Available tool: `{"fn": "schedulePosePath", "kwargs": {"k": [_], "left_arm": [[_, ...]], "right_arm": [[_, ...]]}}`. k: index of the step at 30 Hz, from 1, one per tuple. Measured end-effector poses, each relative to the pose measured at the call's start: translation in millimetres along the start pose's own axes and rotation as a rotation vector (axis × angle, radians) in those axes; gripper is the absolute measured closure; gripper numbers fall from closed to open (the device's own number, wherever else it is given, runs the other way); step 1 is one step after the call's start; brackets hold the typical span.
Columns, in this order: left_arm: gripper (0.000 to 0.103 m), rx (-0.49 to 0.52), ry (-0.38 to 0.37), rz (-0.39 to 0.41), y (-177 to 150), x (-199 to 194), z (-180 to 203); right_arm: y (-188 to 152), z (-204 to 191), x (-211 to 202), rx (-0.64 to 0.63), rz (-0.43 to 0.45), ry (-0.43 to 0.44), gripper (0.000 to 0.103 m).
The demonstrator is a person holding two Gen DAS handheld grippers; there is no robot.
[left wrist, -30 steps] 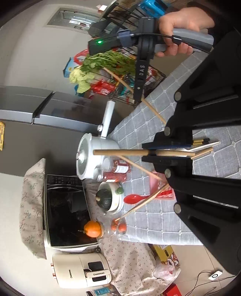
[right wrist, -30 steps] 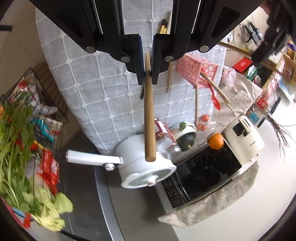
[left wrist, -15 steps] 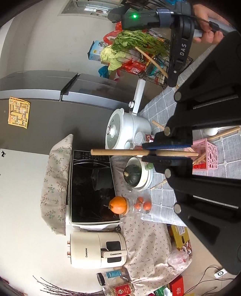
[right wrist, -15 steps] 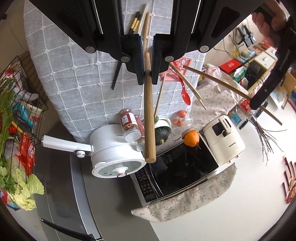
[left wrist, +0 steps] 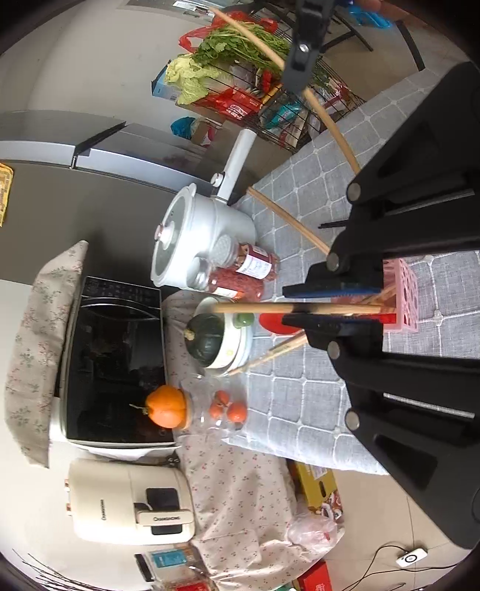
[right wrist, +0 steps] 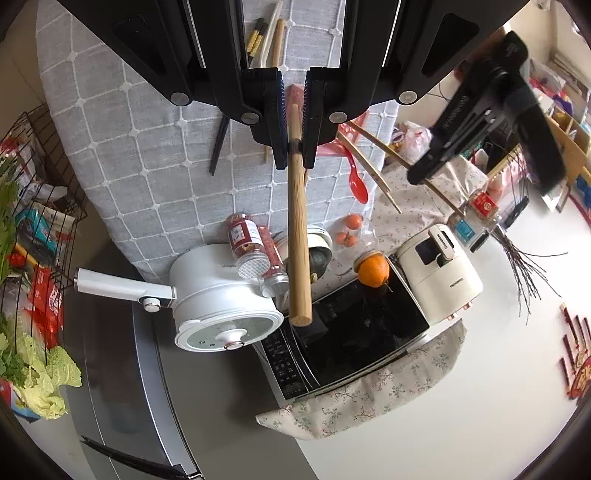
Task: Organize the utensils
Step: 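Lift both wooden chopsticks over the pink basket and drop the left gripper's one in, then open the right gripper to drop its wooden chopstick into the pink basket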
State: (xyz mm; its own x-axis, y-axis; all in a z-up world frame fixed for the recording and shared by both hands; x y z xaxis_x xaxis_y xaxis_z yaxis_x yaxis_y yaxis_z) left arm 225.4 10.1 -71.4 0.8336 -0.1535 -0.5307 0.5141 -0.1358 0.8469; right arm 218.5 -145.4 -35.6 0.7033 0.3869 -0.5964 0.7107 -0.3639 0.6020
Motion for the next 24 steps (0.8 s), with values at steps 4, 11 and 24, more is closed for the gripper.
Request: {"fn": "schedulePosePath", "kwargs": {"k": [4, 11, 24], "left_arm": [[0.062, -0.063, -0.023, -0.034, -9, 2, -7], [0.029, -0.053, -0.040, -0.036, -9, -22, -6], [0.020, -0.054, -0.034, -0.249, -67, -30, -19]], "right_arm": [[4, -9, -8, -0.001, 0.020, 0.041, 0.096], [2, -32, 0, -0.012, 0.017, 0.112, 0.096], [-23, -25, 64, -0.001, -0.109, 0.057, 0.096]]}}
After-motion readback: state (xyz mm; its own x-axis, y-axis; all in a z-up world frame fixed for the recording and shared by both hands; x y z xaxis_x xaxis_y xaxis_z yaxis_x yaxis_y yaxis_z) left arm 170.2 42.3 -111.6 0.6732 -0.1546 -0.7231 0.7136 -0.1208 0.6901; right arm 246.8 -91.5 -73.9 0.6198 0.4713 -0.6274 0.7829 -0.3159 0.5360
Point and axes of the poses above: each gripper's, at about its wrist camera, not at the fingertips, and x roughly the way its jaws point, z to its right, y to its top, the point moved 10 cm from there along x, roughly the way its jaws point, and after that the axes turned 14 degrees about x, right-handed, at the moved point
